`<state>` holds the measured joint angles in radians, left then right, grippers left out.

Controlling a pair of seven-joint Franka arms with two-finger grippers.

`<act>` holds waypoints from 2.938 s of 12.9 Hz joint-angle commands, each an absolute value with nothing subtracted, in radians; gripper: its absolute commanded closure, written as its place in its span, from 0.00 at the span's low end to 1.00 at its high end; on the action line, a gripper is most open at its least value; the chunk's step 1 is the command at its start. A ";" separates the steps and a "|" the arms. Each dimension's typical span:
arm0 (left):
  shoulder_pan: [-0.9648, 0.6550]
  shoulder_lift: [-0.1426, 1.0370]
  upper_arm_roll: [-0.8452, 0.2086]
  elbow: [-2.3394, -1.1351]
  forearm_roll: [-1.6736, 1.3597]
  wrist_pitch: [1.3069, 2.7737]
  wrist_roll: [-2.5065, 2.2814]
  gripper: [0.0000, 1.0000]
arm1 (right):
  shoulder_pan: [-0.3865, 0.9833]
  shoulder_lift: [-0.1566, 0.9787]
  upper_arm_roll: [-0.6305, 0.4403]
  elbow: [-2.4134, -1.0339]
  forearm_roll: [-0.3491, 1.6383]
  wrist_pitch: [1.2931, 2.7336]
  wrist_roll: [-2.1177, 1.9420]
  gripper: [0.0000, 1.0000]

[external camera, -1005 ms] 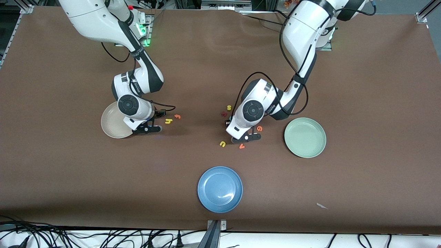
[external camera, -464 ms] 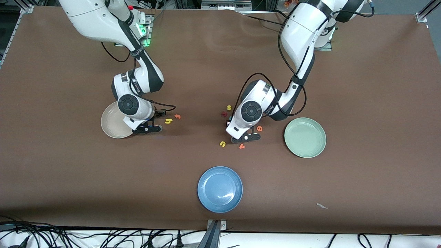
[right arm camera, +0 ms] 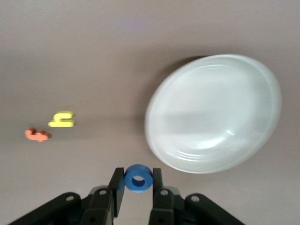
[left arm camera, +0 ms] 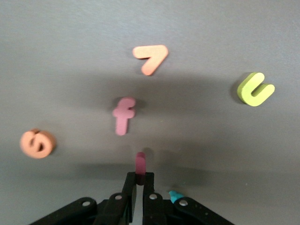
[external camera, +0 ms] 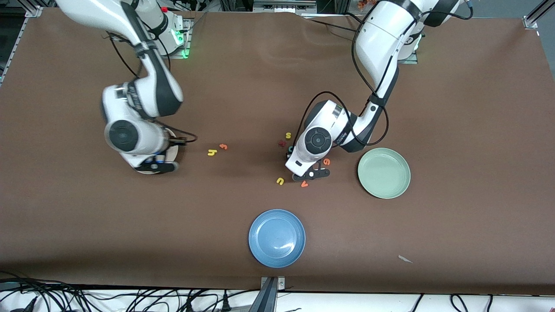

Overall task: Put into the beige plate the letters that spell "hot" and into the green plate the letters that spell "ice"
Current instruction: 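Grasp the blue o with the right gripper while the left gripper grasps the pink i, then drop the o on the white plate while the left gripper drops the i, then grasp the yellow h with the right gripper while the left gripper grasps the orange e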

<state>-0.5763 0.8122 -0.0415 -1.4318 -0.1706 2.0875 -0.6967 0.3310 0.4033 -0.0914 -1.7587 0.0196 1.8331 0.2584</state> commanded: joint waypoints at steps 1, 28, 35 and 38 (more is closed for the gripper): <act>-0.558 0.738 -0.005 -1.439 -0.144 1.978 -0.704 1.00 | 0.328 0.422 -0.185 -1.755 0.021 1.805 0.122 0.81; -0.388 0.736 -0.086 -1.495 -0.173 2.046 -0.459 0.01 | 0.360 0.511 0.003 -1.798 0.089 2.109 0.459 0.02; -0.413 0.738 -0.100 -1.592 -0.071 2.133 -0.244 0.28 | 0.420 0.571 0.003 -1.901 0.072 2.338 0.450 0.08; -0.431 0.738 -0.098 -1.652 -0.069 2.230 -0.271 0.36 | 0.422 0.575 0.002 -1.925 0.052 2.380 0.443 0.13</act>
<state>-0.4104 0.7541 -0.1012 -1.6055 -0.0902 2.1831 -0.2651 0.4224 0.5837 0.0011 -1.8942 0.0707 2.3355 0.4518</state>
